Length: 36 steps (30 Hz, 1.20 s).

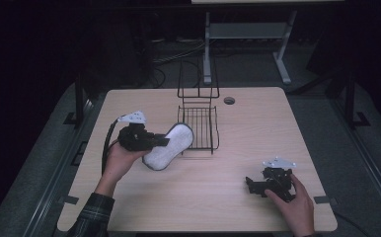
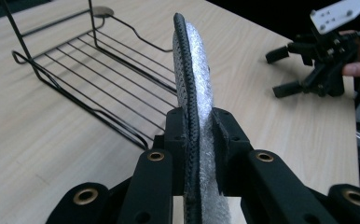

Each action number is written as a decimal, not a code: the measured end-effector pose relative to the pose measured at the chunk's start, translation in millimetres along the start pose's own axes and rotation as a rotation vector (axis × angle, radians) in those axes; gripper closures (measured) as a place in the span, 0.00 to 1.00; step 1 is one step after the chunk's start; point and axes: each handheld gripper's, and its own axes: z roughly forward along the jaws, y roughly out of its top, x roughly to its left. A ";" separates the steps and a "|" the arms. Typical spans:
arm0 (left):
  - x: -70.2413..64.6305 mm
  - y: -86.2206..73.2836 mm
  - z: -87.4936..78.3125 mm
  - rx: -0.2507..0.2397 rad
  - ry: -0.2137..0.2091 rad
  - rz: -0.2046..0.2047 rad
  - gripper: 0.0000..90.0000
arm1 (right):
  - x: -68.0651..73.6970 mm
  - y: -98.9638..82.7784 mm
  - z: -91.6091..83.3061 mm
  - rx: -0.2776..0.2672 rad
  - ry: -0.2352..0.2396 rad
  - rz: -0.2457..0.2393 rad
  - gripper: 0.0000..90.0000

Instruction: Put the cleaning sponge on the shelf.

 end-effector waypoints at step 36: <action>45.8 50.1 64.2 -0.040 0.017 -0.048 0.86 | 0.1 0.0 0.0 0.000 0.001 0.001 0.00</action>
